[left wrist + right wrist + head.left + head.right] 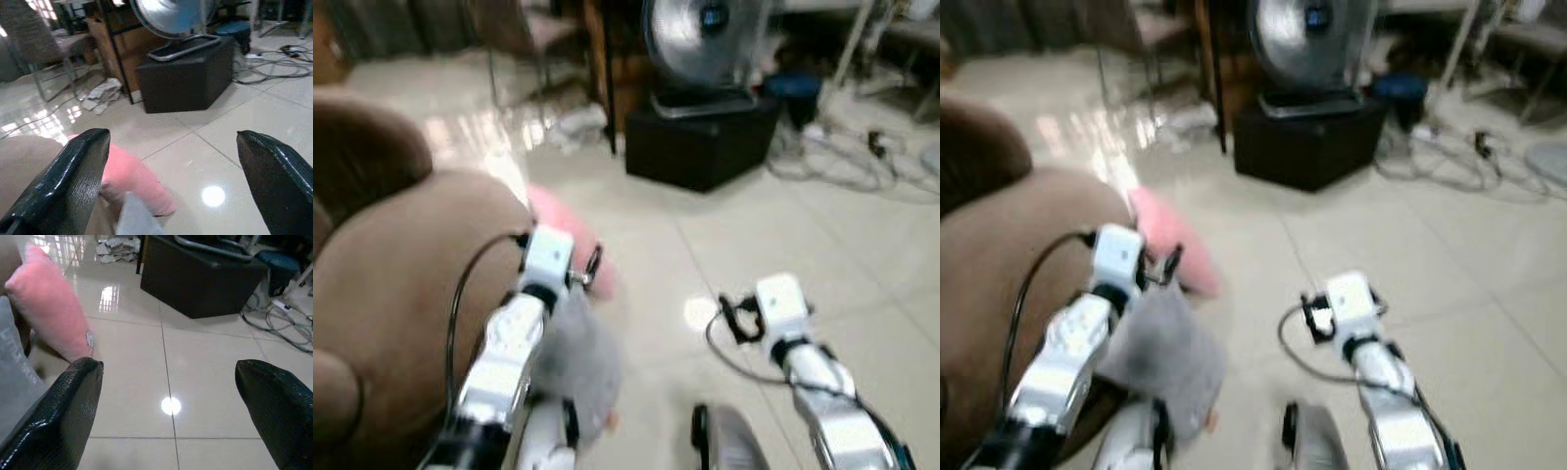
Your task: Move the pillow to the sofa from floor
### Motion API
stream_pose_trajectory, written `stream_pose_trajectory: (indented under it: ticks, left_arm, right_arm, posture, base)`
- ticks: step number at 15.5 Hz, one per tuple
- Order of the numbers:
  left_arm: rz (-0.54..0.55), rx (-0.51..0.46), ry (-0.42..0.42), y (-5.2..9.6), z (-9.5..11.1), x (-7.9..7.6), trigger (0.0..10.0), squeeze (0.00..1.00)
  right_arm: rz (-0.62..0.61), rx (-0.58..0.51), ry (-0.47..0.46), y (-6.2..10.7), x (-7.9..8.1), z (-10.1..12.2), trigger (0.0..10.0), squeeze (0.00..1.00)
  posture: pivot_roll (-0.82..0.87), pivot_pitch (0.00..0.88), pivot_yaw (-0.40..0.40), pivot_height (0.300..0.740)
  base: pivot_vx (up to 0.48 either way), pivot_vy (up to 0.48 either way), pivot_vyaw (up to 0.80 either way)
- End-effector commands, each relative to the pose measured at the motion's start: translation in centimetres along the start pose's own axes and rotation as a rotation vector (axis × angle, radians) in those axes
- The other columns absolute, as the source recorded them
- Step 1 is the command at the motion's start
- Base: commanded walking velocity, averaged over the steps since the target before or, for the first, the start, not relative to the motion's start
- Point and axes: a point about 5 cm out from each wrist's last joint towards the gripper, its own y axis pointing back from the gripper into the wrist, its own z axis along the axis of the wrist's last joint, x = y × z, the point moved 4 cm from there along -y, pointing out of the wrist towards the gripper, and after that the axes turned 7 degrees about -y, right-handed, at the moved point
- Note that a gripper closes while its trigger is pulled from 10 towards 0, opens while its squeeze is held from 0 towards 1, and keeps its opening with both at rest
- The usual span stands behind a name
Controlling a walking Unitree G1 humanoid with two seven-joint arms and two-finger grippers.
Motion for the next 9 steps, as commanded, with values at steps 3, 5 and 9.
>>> stream_pose_trajectory:
  ticks: [3,5,9]
  left_arm:
    - [0.028,0.016,-0.011,0.2,-0.4,1.2,10.0,0.00]
    - [0.028,0.016,-0.012,0.2,-0.4,1.2,10.0,0.00]
    - [0.058,0.072,-0.032,0.3,-1.5,1.7,10.0,0.00]
  right_arm:
    - [0.025,-0.022,-0.017,-0.1,0.9,0.7,10.0,0.00]
    - [0.027,-0.024,-0.015,-0.1,0.9,0.7,10.0,0.00]
    - [0.052,-0.017,-0.007,0.0,1.3,0.7,10.0,0.00]
  posture:
    - [-0.07,0.000,0.028,0.595]
    - [-0.07,0.000,0.028,0.595]
    - [-0.06,0.004,0.027,0.595]
  base:
    - [0.265,0.000,-0.25]
    - [0.266,0.000,-0.38]
    - [0.062,0.000,0.00]
